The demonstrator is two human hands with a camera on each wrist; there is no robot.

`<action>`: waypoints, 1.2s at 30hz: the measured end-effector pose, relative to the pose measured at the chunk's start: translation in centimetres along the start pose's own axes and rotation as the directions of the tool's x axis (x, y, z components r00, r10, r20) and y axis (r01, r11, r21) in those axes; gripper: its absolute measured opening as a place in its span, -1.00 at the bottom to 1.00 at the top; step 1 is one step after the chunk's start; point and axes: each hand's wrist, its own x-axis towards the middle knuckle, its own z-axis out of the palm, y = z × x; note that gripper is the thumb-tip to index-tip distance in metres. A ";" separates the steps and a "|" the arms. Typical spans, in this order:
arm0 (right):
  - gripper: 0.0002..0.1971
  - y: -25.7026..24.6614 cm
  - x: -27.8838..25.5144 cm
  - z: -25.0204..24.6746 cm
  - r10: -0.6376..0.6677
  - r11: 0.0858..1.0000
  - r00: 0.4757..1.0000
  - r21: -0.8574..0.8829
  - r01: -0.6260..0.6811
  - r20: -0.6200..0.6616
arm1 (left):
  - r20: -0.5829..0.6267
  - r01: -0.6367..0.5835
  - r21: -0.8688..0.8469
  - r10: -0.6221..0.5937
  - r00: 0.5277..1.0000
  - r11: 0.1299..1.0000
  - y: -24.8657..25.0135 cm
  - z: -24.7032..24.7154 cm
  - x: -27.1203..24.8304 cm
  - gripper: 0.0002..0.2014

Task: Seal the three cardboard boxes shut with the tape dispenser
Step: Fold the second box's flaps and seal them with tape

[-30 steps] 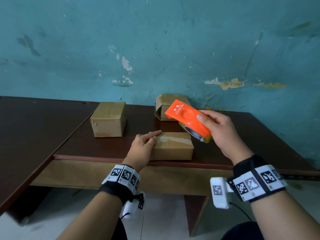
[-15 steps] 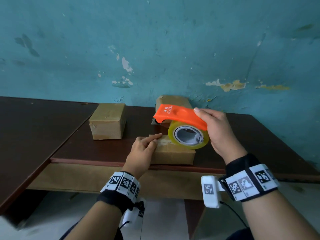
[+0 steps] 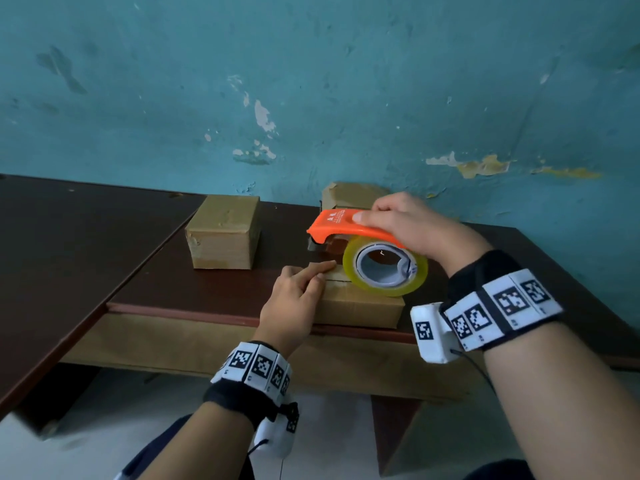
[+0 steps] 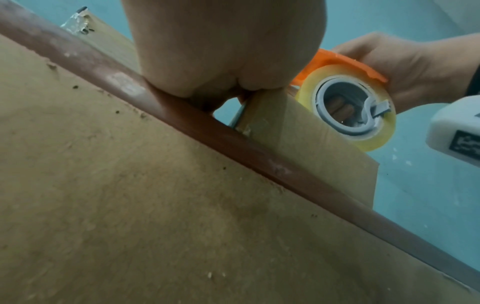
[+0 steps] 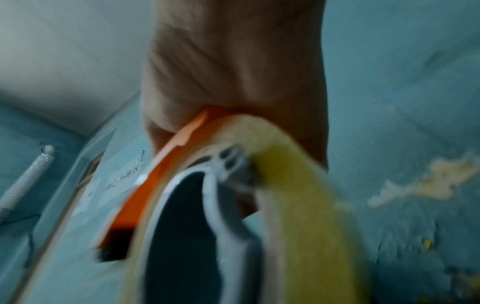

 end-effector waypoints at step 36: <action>-0.51 -0.2 -0.9 3.4 -0.018 0.996 0.936 0.075 0.047 -0.353 | 0.233 0.336 -0.523 -0.247 0.940 0.783 1.2 -2.6 1.5 -0.52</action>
